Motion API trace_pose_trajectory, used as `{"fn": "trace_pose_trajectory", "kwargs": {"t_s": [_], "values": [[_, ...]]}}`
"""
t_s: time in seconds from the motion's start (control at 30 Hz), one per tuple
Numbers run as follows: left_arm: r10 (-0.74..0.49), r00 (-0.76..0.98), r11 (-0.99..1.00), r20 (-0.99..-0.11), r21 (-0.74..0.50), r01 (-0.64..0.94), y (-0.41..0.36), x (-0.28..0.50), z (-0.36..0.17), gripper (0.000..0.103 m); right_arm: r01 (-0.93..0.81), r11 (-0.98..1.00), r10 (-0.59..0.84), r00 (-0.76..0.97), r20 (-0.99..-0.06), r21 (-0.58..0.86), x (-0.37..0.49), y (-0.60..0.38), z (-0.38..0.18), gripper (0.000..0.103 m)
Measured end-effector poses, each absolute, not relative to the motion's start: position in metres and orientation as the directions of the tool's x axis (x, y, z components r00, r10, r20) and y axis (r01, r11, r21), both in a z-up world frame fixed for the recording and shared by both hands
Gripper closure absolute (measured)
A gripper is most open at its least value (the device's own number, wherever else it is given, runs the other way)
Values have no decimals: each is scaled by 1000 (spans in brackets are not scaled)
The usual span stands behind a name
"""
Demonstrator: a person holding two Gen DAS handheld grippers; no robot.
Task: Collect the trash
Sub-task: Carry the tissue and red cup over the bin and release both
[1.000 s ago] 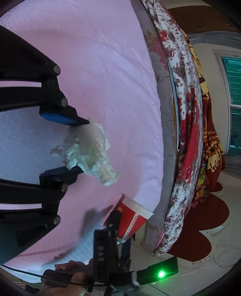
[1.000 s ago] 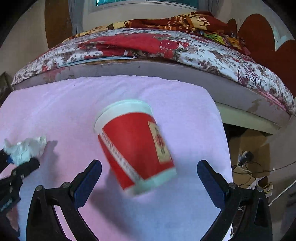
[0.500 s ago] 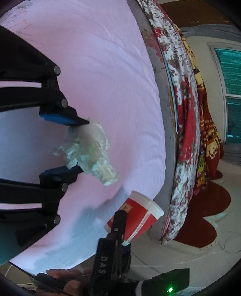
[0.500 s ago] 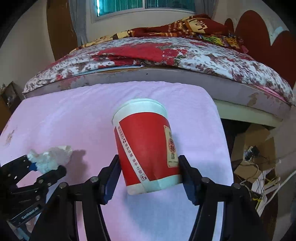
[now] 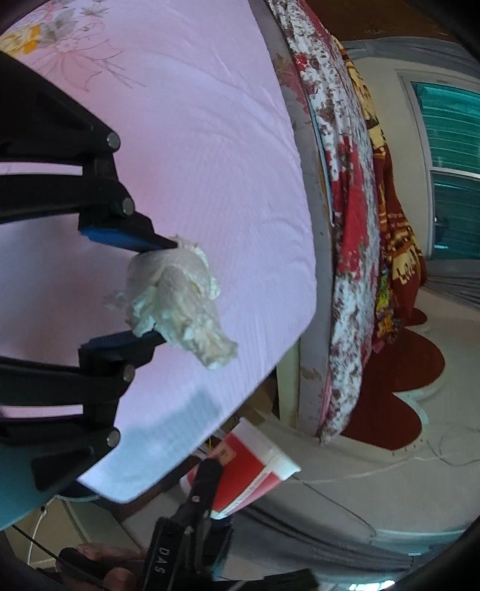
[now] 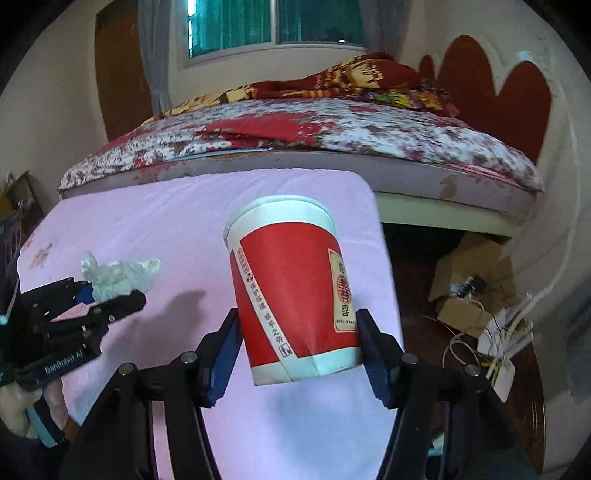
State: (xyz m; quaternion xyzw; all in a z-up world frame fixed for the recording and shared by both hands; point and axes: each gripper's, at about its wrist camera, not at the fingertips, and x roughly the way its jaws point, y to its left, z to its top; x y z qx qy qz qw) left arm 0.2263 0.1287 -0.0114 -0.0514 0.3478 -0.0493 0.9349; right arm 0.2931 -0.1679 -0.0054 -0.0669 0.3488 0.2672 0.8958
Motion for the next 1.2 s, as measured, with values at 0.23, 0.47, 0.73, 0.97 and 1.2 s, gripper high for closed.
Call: {"fn": "trace_pose_trajectory", "kwargs": {"t_s": [0.23,0.47,0.73,0.97,1.2], "values": [[-163,764,986,-624,-127,106,106,194,0,63,-468,881,403,656,-639,74,243,-231,4,40],[-199,761,980,-618,-125,155,78,172,3,63,-398,915,346,683,-643,70,199,-295,-1,40],[-225,749,973,-623,-103,207,37,156,1,63,-298,945,312,696,-647,136,170,-356,-21,40],[-267,727,959,-632,-98,268,-2,147,-2,63,-269,951,305,711,-634,155,160,-384,-21,40],[-327,698,931,-637,-91,352,-44,141,-5,63,-224,963,266,710,-652,149,146,-411,-34,40]]}}
